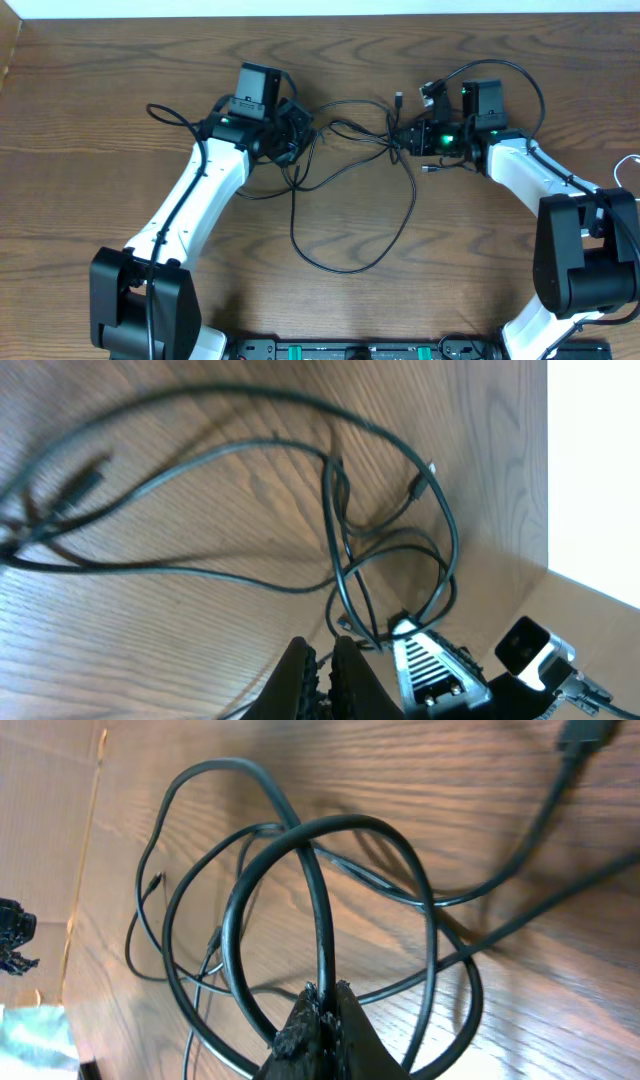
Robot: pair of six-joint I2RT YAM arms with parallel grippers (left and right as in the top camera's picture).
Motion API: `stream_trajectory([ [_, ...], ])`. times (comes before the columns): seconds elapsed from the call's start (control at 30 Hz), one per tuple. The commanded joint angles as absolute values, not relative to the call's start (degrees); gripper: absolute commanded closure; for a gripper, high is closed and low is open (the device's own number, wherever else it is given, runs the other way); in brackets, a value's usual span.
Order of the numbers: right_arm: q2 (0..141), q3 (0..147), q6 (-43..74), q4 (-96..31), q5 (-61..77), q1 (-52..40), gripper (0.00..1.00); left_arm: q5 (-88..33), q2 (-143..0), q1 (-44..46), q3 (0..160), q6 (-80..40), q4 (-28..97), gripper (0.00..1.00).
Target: Untangle cables
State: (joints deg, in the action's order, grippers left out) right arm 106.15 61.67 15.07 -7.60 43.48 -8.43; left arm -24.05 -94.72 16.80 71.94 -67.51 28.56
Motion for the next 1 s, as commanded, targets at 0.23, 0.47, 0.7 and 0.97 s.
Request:
stream_trajectory([
  [0.23,106.4,61.8,13.7,-6.3,41.5,-14.1,0.99,-15.8,-94.3,23.9,72.2,-85.0,30.2,0.90],
  [0.47,106.4,61.8,14.7,-6.1,41.5,-16.7,0.99,-10.4,-94.3,28.1,72.2,-92.7,30.1,0.66],
  [0.7,106.4,61.8,14.7,-6.0,41.5,-18.0,0.99,-3.6,-94.4,29.2,72.2,-79.0,28.6,0.63],
  [0.97,106.4,61.8,14.5,-5.9,44.1,-18.0,0.99,0.6,-94.4,29.2,72.2,-47.9,25.3,0.68],
])
